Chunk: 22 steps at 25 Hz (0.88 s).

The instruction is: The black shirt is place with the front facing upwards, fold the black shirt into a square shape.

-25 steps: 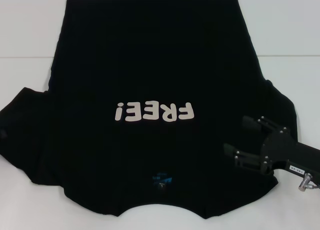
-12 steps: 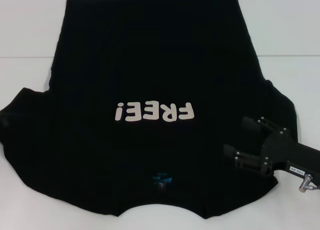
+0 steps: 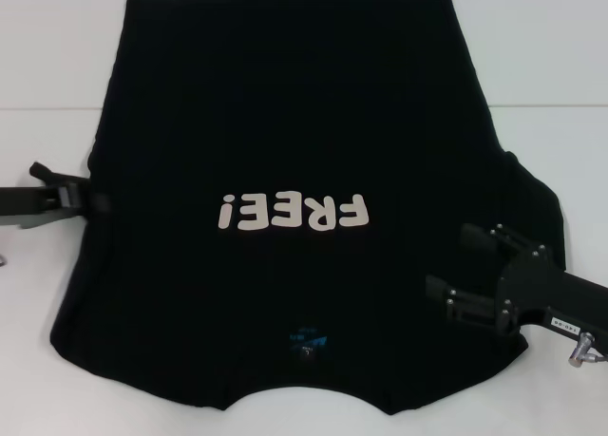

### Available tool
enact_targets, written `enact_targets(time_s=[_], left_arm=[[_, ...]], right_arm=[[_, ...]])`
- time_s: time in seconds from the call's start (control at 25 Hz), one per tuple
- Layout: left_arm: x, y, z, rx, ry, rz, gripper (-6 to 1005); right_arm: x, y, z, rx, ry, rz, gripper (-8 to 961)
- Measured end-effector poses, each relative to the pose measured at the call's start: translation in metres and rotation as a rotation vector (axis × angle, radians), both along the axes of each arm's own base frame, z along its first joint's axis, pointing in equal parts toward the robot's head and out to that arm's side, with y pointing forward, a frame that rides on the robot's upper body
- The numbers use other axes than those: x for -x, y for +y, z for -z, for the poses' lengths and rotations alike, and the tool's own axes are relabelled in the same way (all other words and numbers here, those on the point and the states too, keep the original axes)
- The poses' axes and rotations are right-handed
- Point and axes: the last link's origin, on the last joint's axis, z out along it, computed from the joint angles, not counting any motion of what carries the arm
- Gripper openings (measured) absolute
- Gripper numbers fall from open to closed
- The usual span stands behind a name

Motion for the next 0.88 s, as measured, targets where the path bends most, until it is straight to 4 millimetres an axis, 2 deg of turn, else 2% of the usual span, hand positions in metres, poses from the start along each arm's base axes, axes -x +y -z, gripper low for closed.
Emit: enact_targets(time_s=[0.28,0.48,0.64,0.84,0.88], left_arm=[[-0.029,0.005,0.036,0.131,0.086,0.116,13],[-0.04,0.007,0.054,0.168,0.097,0.137,14],[-0.037,0.008,0.058,0.153,0.062,0.082,15],[-0.031,0.005,0.051,0.082,-0.148,-0.013,120],[-0.031,0.002,0.049,0.07,-0.215,-0.015,189]], right_arm=[[-0.001,-0.001,0.001,0.003,0.003,0.005,954],[0.0,-0.001,0.001,0.003,0.003,0.004,954],[0.0,-0.001,0.001,0.003,0.003,0.003,953],[-0.001,-0.001,0.001,0.002,0.0,0.005,953],[-0.001,-0.001,0.001,0.001,0.0,0.005,953]])
